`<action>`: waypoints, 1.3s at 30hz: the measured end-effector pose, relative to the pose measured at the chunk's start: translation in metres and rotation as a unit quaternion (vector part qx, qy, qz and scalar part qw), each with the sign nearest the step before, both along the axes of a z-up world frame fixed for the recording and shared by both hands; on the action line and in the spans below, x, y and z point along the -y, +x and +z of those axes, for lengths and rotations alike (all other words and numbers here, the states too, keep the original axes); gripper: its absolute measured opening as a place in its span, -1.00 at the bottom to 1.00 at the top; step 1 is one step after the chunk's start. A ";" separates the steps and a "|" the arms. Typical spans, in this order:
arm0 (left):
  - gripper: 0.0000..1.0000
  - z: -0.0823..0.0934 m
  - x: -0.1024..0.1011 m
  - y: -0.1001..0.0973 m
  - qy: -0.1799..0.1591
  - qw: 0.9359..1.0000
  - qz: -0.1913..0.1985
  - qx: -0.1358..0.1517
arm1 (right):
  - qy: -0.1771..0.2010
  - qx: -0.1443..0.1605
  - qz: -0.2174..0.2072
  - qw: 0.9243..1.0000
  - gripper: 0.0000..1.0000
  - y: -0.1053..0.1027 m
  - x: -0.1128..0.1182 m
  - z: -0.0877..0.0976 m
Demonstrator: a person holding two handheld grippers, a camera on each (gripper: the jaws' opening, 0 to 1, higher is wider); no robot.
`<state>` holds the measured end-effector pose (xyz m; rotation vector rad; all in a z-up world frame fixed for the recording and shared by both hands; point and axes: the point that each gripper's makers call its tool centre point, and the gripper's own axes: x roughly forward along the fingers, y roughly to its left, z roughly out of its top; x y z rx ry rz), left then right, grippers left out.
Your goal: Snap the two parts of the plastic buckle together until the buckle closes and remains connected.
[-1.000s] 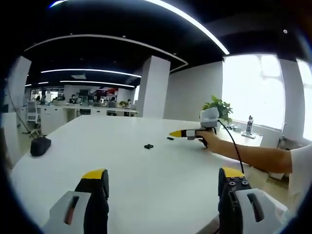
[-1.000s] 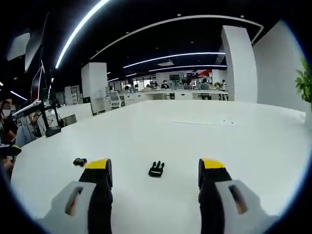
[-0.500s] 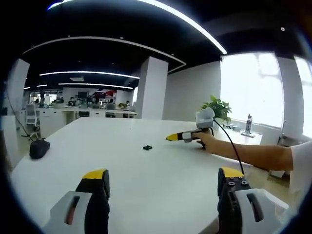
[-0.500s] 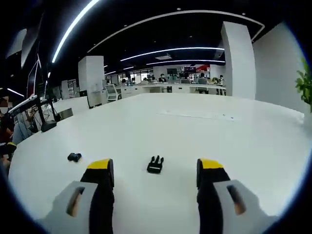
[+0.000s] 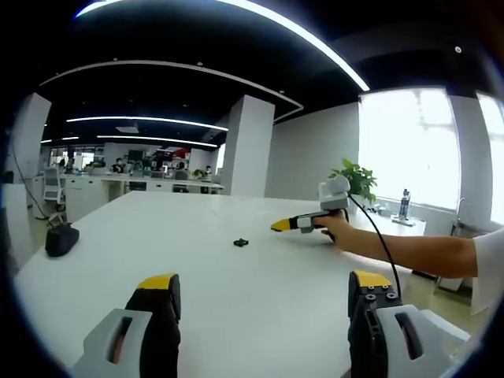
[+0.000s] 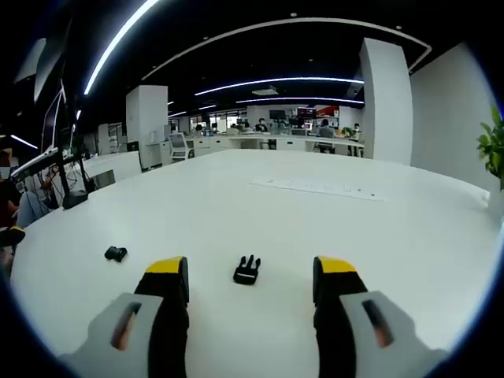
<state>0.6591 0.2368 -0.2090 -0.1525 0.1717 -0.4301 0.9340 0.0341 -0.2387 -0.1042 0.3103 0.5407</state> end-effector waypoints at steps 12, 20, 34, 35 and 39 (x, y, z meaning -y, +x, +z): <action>0.72 0.025 0.017 0.055 0.003 0.999 -0.019 0.030 | 0.037 0.007 0.012 0.999 0.29 0.001 -0.007 0.003; 0.76 0.011 0.022 0.096 0.040 0.998 -0.038 0.008 | 0.028 0.011 0.019 0.999 0.30 0.000 -0.008 0.002; 0.69 0.019 0.041 0.150 0.033 0.995 -0.091 0.012 | 0.015 0.013 0.023 1.000 0.40 -0.005 -0.009 0.000; 0.68 0.018 0.043 0.154 0.045 0.994 -0.096 0.013 | 0.013 0.012 0.022 1.000 0.40 -0.005 -0.009 0.000; 0.67 0.015 0.054 0.169 0.077 0.990 -0.115 0.022 | 0.014 0.011 0.015 1.000 0.40 -0.005 -0.004 0.000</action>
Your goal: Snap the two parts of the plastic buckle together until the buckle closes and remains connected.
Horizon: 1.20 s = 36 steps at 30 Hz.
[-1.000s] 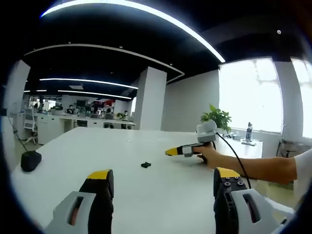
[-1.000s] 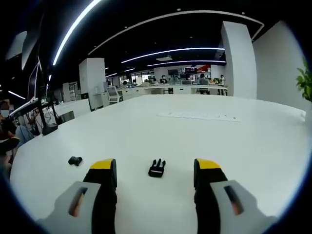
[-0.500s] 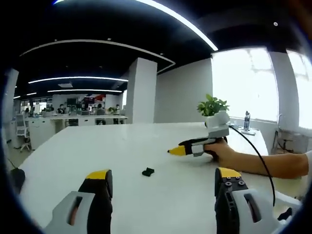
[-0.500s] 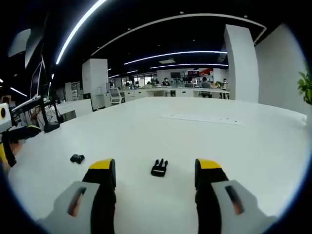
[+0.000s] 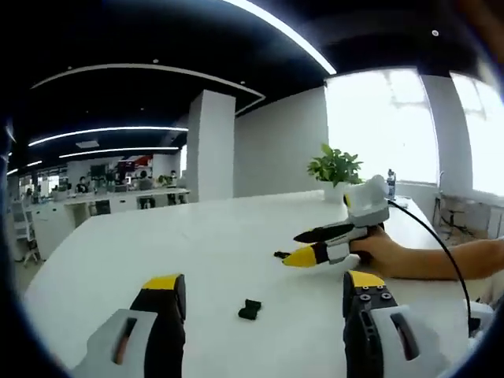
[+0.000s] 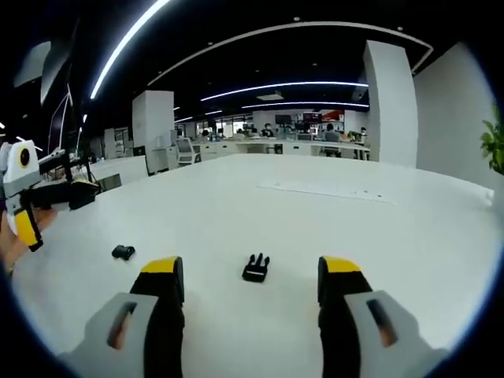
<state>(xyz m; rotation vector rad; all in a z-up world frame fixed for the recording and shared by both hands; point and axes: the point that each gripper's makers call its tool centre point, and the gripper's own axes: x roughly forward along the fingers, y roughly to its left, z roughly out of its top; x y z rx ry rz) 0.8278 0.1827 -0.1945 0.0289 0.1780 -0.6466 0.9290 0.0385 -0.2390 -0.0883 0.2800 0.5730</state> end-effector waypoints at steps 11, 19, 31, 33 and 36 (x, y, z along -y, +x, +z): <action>0.63 -0.024 0.002 0.018 0.034 0.998 -0.004 -0.046 | 0.007 -0.024 -0.016 1.000 0.39 0.011 0.002 -0.004; 0.42 -0.031 0.005 0.018 0.071 0.995 -0.017 -0.063 | -0.003 -0.042 -0.015 0.999 0.39 0.010 0.000 -0.010; 0.39 -0.044 -0.005 0.027 0.091 0.991 -0.010 -0.101 | -0.029 -0.049 -0.009 0.998 0.38 0.010 -0.004 -0.011; 0.38 -0.046 -0.005 0.028 0.097 0.990 -0.010 -0.102 | -0.033 -0.047 -0.009 0.998 0.38 0.011 -0.004 -0.010; 0.37 -0.047 -0.005 0.028 0.100 0.990 -0.011 -0.101 | -0.038 -0.047 -0.008 0.998 0.37 0.011 -0.004 -0.010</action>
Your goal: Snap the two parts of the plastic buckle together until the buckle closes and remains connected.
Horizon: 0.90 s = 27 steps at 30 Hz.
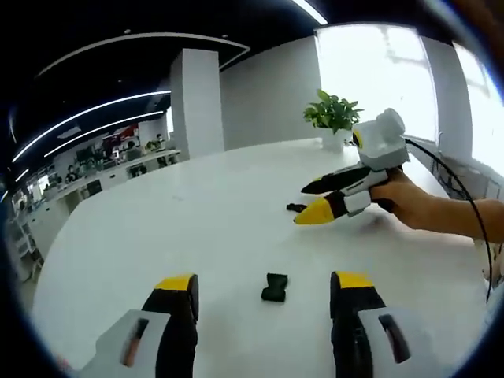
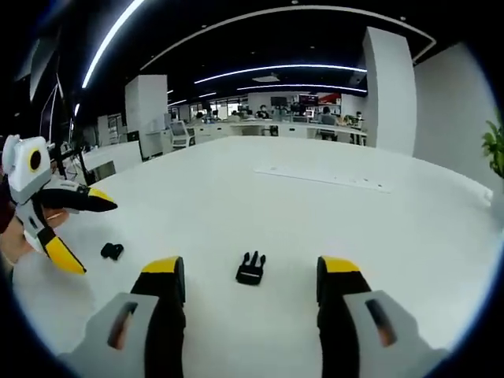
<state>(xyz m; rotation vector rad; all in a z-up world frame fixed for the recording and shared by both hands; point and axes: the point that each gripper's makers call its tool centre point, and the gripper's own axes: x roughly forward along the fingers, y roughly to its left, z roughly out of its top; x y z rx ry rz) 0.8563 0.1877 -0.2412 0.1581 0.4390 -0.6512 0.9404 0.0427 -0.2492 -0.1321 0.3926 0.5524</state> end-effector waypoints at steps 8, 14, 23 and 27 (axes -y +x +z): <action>0.29 0.000 0.004 0.005 0.002 1.000 -0.007 -0.006 | -0.004 -0.010 0.013 1.000 0.21 -0.002 0.000 -0.004; 0.18 -0.007 0.007 0.006 0.011 1.000 -0.013 -0.014 | -0.011 -0.008 0.019 1.000 0.08 -0.004 -0.001 -0.003; -0.04 -0.011 0.007 0.005 0.026 0.999 -0.018 -0.012 | -0.005 -0.016 0.027 0.999 -0.02 0.001 0.000 0.000; -0.15 -0.011 0.011 0.003 0.018 0.999 -0.031 -0.014 | -0.005 -0.020 0.028 0.999 -0.04 0.002 0.000 -0.003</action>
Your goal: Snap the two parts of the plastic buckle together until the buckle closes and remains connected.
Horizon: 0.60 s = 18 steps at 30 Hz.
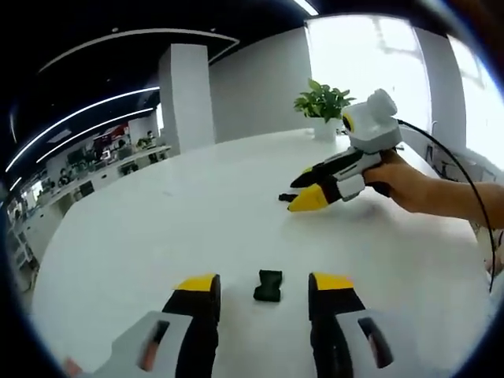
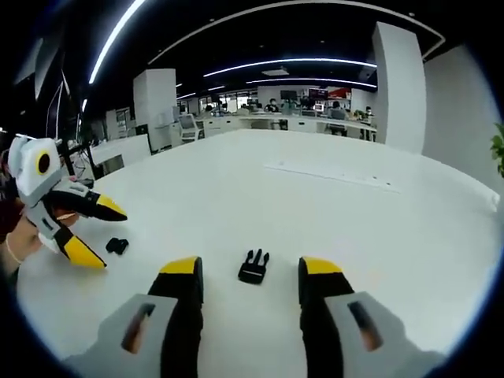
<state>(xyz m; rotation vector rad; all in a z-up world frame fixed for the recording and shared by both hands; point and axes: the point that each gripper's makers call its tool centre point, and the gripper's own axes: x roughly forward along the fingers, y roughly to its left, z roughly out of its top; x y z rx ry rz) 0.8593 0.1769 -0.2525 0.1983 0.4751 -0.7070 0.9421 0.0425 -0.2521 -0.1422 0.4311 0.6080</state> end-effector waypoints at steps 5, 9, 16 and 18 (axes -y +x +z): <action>-0.32 -0.004 0.003 -0.004 0.003 1.000 -0.011 -0.003 | 0.002 -0.002 0.000 1.000 -0.05 -0.002 0.000 -0.001; -0.42 -0.005 0.004 -0.005 0.005 1.000 -0.018 -0.005 | -0.004 -0.002 0.005 1.000 -0.09 -0.002 0.000 -0.001; -0.60 -0.006 0.005 -0.008 0.008 1.000 -0.028 -0.003 | -0.009 0.002 0.010 1.000 -0.22 -0.005 0.002 -0.001; -0.66 -0.006 0.005 -0.009 0.009 0.999 -0.031 -0.002 | -0.014 0.003 0.017 1.000 -0.30 -0.005 0.002 -0.002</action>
